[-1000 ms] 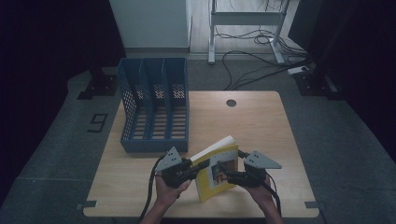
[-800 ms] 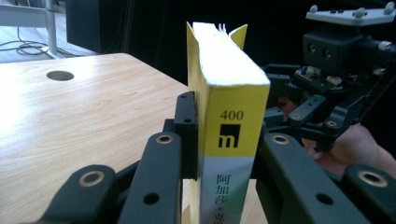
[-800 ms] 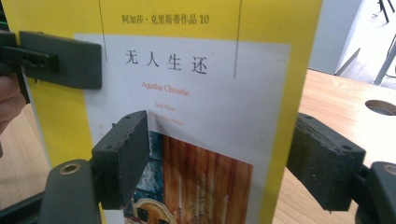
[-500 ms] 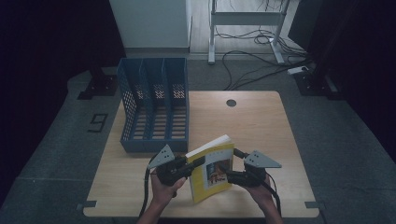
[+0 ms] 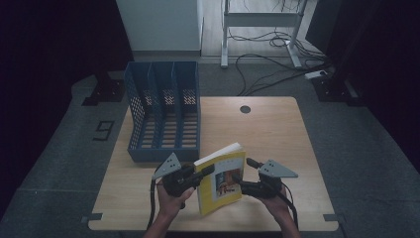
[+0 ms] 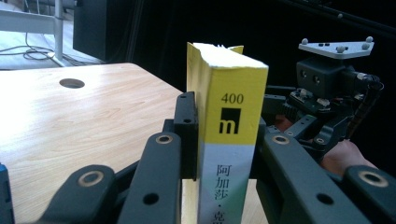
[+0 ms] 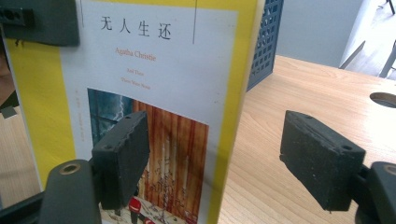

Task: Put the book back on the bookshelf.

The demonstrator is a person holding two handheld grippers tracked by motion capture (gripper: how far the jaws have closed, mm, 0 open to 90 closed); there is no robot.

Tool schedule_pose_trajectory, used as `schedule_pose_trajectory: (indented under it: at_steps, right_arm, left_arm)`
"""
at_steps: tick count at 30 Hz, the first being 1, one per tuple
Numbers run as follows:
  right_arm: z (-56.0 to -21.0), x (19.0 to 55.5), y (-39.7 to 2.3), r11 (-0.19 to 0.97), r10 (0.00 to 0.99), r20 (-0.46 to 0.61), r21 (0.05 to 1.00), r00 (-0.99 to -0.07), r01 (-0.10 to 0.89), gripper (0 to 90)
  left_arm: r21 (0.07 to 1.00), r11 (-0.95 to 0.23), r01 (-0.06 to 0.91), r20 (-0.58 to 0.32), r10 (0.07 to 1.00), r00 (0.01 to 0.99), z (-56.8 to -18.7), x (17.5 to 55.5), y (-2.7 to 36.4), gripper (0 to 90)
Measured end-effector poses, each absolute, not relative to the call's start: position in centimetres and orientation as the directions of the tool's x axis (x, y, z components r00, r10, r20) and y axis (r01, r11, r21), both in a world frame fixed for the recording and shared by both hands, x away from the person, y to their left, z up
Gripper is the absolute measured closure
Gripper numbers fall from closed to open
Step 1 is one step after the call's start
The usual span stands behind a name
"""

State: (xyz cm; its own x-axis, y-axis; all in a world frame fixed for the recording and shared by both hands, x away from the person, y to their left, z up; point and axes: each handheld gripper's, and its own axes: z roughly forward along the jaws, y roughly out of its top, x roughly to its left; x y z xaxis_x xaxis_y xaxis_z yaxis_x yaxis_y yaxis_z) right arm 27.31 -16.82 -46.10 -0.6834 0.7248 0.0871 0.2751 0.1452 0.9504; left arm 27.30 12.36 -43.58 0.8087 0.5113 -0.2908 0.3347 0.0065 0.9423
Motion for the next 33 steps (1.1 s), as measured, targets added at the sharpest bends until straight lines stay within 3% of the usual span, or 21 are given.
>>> schedule_pose_trajectory:
  at_steps: [33]
  right_arm:
    - [-46.9,27.8,-17.1,0.155,0.735,0.093,0.941,-0.671,0.3,23.3]
  left_arm:
    - [0.946,0.082,0.313,-0.307,0.533,0.789,-42.3,27.2,14.8,75.4]
